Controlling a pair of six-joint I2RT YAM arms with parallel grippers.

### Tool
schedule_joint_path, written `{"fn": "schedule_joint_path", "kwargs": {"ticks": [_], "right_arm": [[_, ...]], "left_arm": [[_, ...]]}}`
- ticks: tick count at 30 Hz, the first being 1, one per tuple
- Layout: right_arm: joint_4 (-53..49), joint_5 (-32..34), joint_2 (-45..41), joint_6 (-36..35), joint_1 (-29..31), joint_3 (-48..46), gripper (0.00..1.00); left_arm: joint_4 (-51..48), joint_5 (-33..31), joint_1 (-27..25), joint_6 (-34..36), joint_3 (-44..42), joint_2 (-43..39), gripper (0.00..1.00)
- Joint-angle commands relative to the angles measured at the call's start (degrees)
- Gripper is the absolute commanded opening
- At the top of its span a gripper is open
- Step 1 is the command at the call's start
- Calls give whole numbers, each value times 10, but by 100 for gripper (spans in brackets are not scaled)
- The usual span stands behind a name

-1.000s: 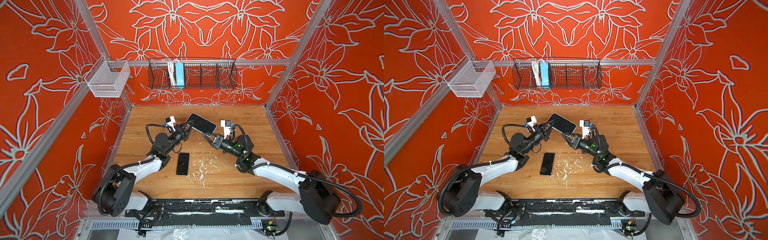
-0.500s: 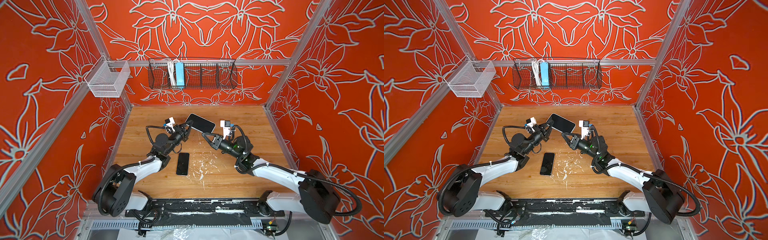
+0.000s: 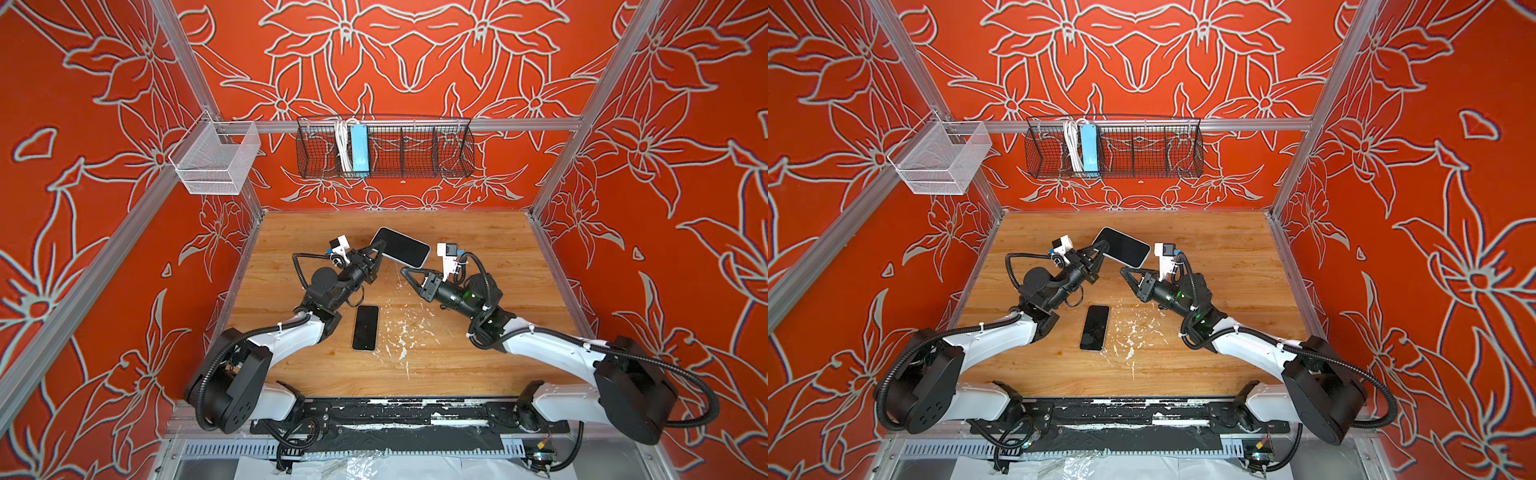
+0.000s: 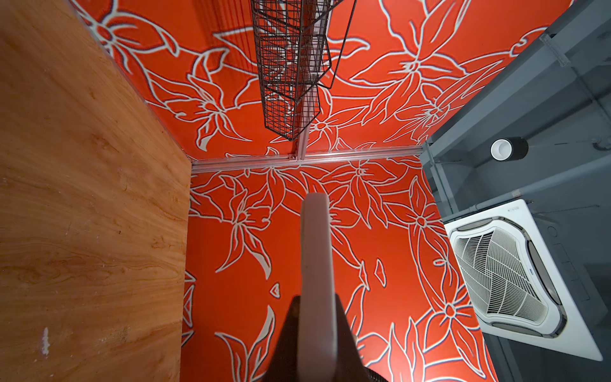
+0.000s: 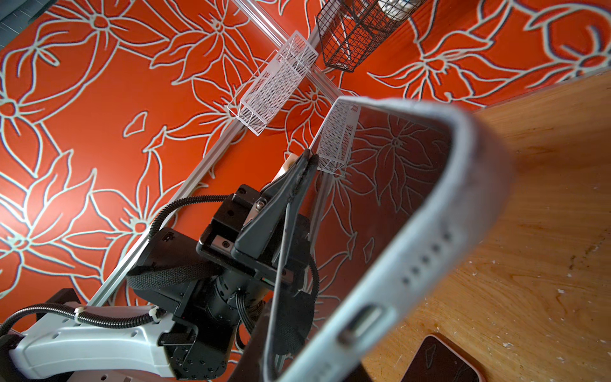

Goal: Take the phone out of the phone case

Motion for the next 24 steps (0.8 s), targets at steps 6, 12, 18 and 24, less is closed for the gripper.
{"fn": "schedule_joint_path", "kwargs": {"ticks": [6,12,18,24], "right_arm": [[38,14,-25,15,3,-9,24],[41,27,-27,22,3,-9,23],[41,34,-26,23,3,-12,19],[28,40,-23,10,4,-16,13]], "left_arm": [[52,-1,-3,-11,1,-8,0],[54,-1,-2,-13,1,-8,0],[53,-2,-2,-16,0,-11,0],[46,-8,-3,-29,1,-21,0]]}}
